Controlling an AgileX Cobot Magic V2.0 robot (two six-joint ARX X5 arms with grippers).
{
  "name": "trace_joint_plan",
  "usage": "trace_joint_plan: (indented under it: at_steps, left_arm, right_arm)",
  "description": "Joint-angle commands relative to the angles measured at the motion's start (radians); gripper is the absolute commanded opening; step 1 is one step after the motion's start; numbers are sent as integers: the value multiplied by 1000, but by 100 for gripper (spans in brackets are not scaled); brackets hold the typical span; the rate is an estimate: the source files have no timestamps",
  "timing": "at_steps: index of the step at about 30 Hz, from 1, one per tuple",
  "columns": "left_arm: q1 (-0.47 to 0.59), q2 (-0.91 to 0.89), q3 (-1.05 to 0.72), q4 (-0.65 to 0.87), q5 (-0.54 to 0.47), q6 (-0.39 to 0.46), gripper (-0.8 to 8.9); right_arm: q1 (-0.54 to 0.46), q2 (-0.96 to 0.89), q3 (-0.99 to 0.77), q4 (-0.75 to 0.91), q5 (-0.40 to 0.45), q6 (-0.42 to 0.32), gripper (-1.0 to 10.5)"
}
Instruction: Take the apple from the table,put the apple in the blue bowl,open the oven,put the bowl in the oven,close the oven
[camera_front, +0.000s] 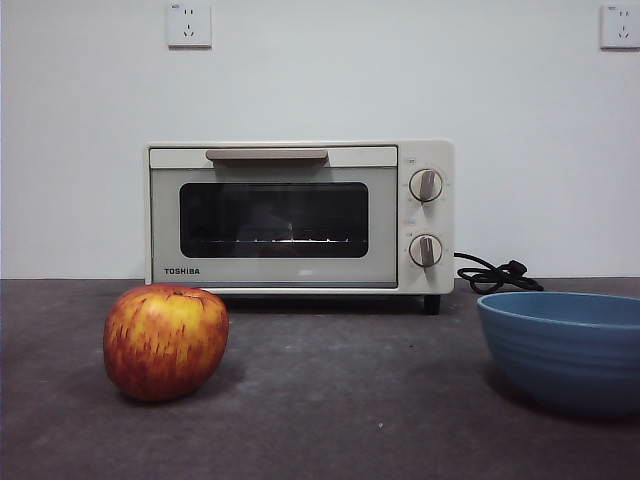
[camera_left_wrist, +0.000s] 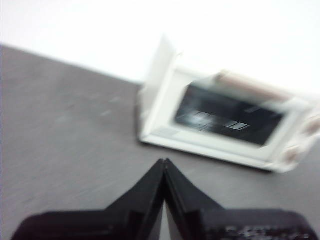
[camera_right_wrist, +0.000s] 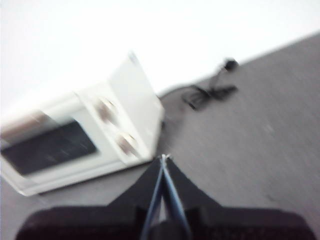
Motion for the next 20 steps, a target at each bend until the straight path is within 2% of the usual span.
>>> trace_joint_plan:
  at_steps: [1,4,10,14,16,20]
  left_arm:
    - [0,27,72,-23,76,-77,-5]
    - [0,71,172,-116,98,-82,-5]
    - [0,199,368,-276,150,-73,-5]
    - [0,313,475,-364,221,-71,-5]
    - [0,376,522,-406,259,-53,-5]
    - [0,500,612,-486,347,45,-5]
  right_arm:
    - [0,21,78,-37,-29,44,-8]
    - [0,60,175,-136,-52,26,-8]
    - [0,195,378,-340,-72,-56,-7]
    - [0,308,510,-432,-73,-108,-1]
    - [0,366,575,-472,-74,-119,-1]
    - [0,462,688,-504,-73,-94,-1]
